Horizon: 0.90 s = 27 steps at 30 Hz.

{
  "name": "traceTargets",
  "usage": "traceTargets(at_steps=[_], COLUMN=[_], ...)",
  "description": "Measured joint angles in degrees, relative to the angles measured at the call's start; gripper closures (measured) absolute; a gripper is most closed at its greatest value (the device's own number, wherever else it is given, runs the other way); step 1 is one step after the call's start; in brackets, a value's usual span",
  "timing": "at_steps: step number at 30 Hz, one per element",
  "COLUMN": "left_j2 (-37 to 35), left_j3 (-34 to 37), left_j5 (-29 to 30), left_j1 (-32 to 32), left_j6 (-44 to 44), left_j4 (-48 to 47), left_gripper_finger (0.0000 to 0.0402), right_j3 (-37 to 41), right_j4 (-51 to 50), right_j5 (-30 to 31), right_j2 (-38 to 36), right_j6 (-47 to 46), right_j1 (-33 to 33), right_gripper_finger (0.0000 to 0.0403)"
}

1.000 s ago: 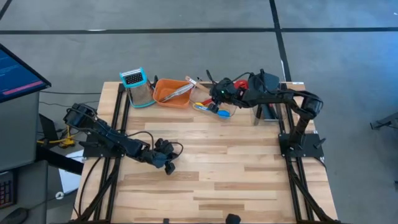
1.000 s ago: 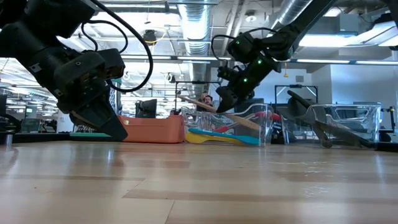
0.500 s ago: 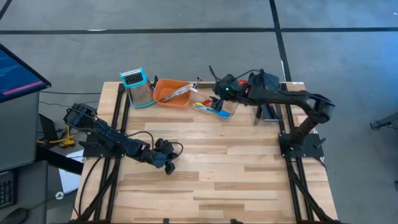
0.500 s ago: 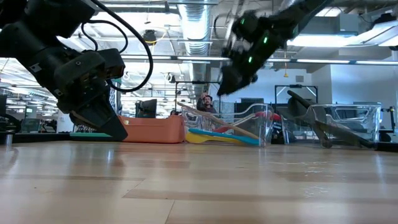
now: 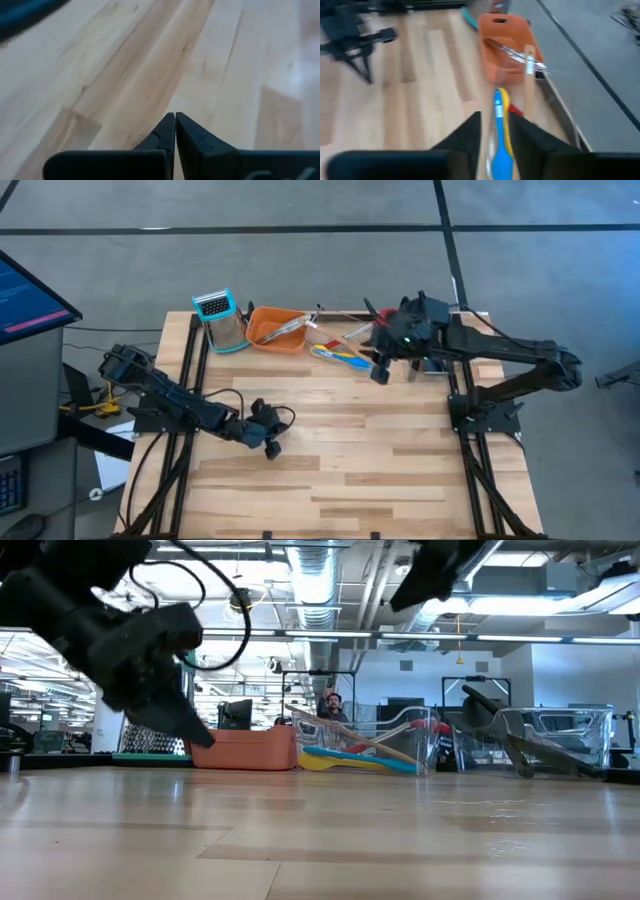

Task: Pick & Place Kitchen Items
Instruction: Return to Home Position

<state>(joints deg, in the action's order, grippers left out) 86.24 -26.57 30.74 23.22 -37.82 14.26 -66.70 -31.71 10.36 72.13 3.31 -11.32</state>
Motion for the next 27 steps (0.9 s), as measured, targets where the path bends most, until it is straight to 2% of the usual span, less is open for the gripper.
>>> traceTargets(at_steps=[4,6,12,15,19,24,27], left_j2=[-5.0,-8.88,-22.7,-29.44,-36.34,-42.2,-44.83], left_j3=[0.0,0.0,0.0,0.0,0.0,0.0,0.0], left_j5=[0.15,0.22,0.27,0.28,0.24,0.27,2.35], left_j1=[0.0,0.0,0.83,1.92,3.57,6.37,7.86], left_j6=[4.65,8.89,22.84,28.16,31.54,36.44,37.9], left_j4=[0.44,0.4,0.53,0.36,0.09,-0.3,-0.84], left_gripper_finger=[0.04,0.04,0.04,0.04,0.04,0.04,0.04], right_j3=[0.0,0.0,0.85,2.27,5.1,10.57,13.42], right_j4=[-2.92,-3.37,-1.9,-0.88,0.18,2.5,3.07], right_j5=[-0.01,0.01,0.69,5.02,10.12,10.26,10.34], right_j2=[-3.25,-4.33,-7.23,-8.99,-12.04,-17.05,-20.33], right_j6=[-0.37,-0.35,0.79,1.14,1.14,-0.37,-2.25], right_j1=[4.5,6.76,12.51,14.68,17.24,19.78,21.16], right_gripper_finger=[0.0372,0.0394,0.04,0.0401,0.0402,0.0402,0.0402])
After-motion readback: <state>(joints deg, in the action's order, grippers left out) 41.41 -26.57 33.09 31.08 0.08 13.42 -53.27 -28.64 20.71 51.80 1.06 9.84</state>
